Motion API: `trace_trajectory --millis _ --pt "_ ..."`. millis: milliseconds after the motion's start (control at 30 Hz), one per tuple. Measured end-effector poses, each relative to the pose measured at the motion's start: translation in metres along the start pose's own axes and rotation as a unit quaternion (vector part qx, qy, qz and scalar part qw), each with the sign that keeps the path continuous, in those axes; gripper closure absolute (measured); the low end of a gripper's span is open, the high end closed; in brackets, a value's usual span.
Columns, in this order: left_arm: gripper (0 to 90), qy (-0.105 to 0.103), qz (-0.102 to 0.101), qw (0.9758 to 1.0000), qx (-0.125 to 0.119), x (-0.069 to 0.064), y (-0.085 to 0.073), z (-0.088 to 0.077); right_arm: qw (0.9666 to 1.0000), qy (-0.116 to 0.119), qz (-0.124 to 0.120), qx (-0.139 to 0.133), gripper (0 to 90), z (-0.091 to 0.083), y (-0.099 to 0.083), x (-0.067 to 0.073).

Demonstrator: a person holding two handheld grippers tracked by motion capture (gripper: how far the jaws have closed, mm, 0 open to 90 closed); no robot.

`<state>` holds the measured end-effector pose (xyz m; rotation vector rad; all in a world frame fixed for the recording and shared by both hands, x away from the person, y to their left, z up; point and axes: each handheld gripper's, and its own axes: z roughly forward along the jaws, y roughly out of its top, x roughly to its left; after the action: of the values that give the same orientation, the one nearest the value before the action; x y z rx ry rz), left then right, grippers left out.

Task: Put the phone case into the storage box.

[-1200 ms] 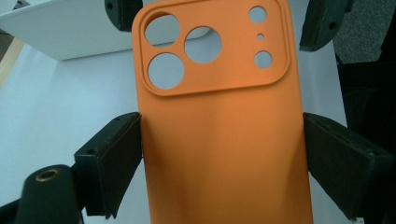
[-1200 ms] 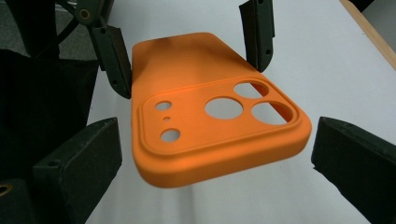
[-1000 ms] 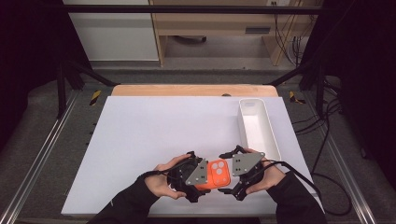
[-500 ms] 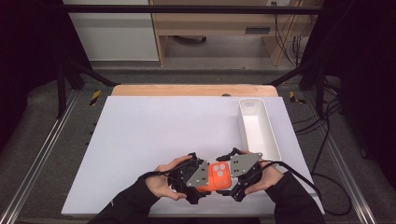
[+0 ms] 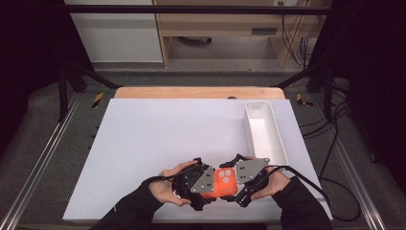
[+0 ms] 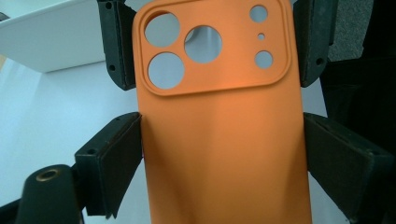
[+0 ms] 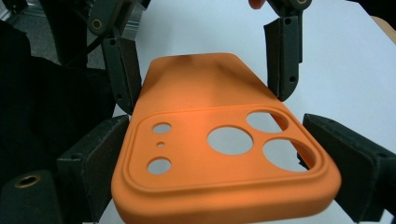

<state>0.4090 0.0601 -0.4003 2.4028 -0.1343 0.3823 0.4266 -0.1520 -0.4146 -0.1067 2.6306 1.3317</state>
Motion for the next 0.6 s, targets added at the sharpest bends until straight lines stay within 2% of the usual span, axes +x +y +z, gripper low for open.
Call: trace_trajectory --millis 600 --pt "14.1 -0.009 -0.006 0.9999 0.000 0.0018 -0.0028 -0.0011 0.9999 0.006 0.001 -0.011 14.8 -0.0009 0.0010 0.0003"
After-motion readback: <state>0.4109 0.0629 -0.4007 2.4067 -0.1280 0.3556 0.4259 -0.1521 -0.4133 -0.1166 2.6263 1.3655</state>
